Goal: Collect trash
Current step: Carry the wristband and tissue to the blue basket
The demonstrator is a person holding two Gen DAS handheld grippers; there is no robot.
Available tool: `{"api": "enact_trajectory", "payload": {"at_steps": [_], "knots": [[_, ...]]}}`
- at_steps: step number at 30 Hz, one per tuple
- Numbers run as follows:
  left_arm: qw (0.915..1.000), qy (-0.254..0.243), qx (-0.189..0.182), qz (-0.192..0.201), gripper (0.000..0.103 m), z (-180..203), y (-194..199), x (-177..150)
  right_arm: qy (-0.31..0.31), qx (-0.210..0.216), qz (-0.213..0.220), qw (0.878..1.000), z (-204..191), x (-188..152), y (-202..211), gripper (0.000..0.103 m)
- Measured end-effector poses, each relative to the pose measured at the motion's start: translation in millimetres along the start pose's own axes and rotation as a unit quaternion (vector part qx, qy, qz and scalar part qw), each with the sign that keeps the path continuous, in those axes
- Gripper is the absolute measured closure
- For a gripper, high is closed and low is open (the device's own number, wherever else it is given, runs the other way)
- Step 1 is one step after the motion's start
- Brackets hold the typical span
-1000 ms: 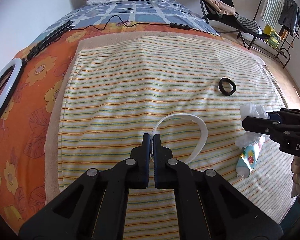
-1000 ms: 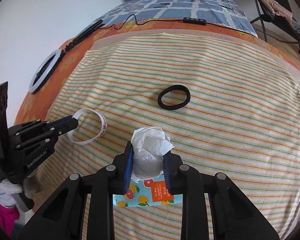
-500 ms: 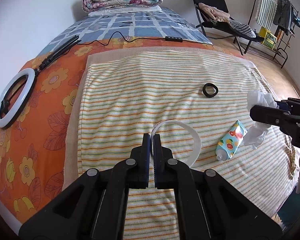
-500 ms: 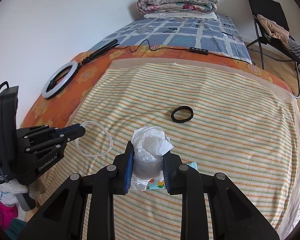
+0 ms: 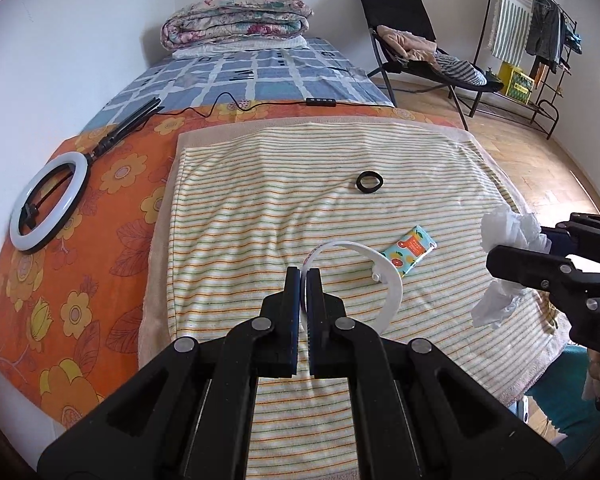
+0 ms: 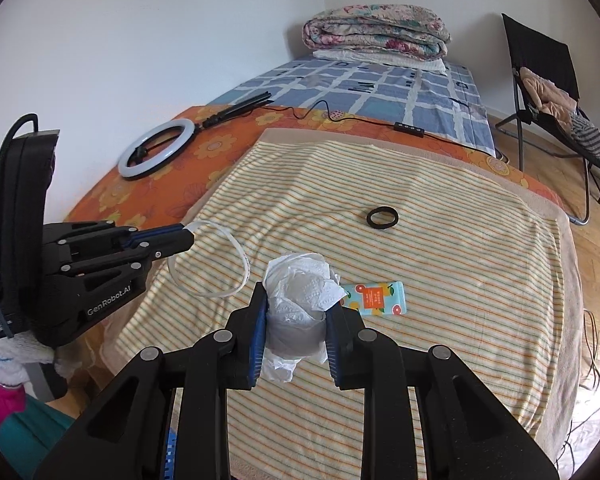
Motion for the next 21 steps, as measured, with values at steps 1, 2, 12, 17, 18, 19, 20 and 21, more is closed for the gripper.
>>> {"api": "enact_trajectory", "payload": {"at_steps": [1,2,12,17,18,19,20,21], "knots": [[1.0,0.001,-0.003,0.001,0.102,2,6,-3,0.002,0.0,0.002,1.0,-3,-3,4,0.08],[1.0,0.002,-0.006,0.002,0.102,3,11,-7,0.004,0.0,0.004,1.0,-6,-7,9,0.08],[0.9997,-0.003,-0.023,0.007,0.102,19,56,-55,0.02,-0.007,0.023,1.0,-30,-46,53,0.08],[0.9995,-0.012,-0.029,0.006,0.102,28,74,-79,0.021,-0.009,0.027,0.999,-37,-69,69,0.08],[0.9994,-0.014,-0.03,0.006,0.102,30,78,-84,0.022,-0.011,0.027,0.999,-38,-74,71,0.08],[0.9993,-0.016,-0.032,0.006,0.102,32,81,-90,0.022,-0.011,0.026,0.999,-38,-78,72,0.08],[0.9993,-0.018,-0.034,0.005,0.102,34,84,-95,0.022,-0.011,0.025,0.999,-39,-83,73,0.08],[0.9991,-0.02,-0.036,0.003,0.102,36,86,-100,0.022,-0.011,0.024,0.999,-40,-87,74,0.08]]}}
Point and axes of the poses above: each gripper's, at about its wrist camera, not at the fingertips, and y roughly against the way its jaws point, z to its right, x to its top, the point moved 5 cm from there along -y, roughly the way its jaws point, and after that the axes turned 8 degrees about x, right-handed, at the moved point
